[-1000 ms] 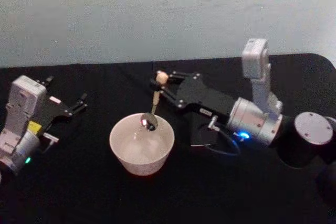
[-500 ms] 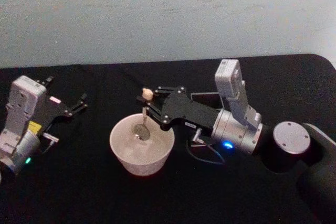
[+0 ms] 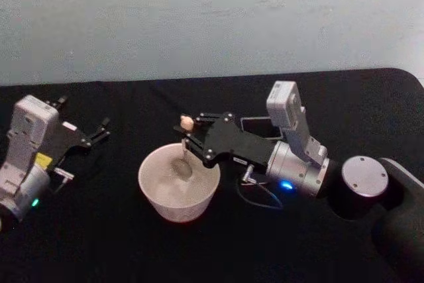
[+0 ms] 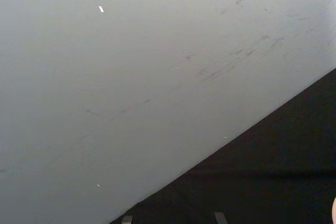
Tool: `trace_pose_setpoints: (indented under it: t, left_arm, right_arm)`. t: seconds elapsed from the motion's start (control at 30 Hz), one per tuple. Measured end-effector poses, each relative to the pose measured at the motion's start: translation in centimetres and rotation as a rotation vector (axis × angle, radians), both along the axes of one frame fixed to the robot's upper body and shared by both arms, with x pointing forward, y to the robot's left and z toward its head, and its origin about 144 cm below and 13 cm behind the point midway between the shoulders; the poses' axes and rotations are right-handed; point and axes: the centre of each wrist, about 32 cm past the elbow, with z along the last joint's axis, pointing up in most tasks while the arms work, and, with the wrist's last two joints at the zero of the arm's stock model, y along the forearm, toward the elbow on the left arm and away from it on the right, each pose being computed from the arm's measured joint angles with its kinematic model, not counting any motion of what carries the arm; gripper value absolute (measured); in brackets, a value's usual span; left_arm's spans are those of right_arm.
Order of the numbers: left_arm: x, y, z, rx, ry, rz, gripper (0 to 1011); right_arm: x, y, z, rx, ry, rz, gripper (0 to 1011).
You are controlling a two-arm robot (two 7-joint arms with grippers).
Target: Pick up the stirring spoon with one hand, stir inside the cup, then place it back in its original position.
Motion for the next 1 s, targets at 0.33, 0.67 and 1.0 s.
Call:
trace_pose_setpoints:
  t: [0.33,0.67,1.0]
  left_arm:
    - [0.0,0.0,0.0,0.0,0.0,0.0,1001]
    - [0.0,0.0,0.0,0.0,0.0,0.0,1001]
    - [0.0,0.0,0.0,0.0,0.0,0.0,1001]
  right_arm:
    - [-0.6,-1.1,0.1,-0.013,-0.002,-0.005,212]
    - [-1.9,-2.0,0.4,-0.012,-0.005,0.023,212]
    - [-2.6,-0.9,0.5,-0.016,0.0,0.072,211]
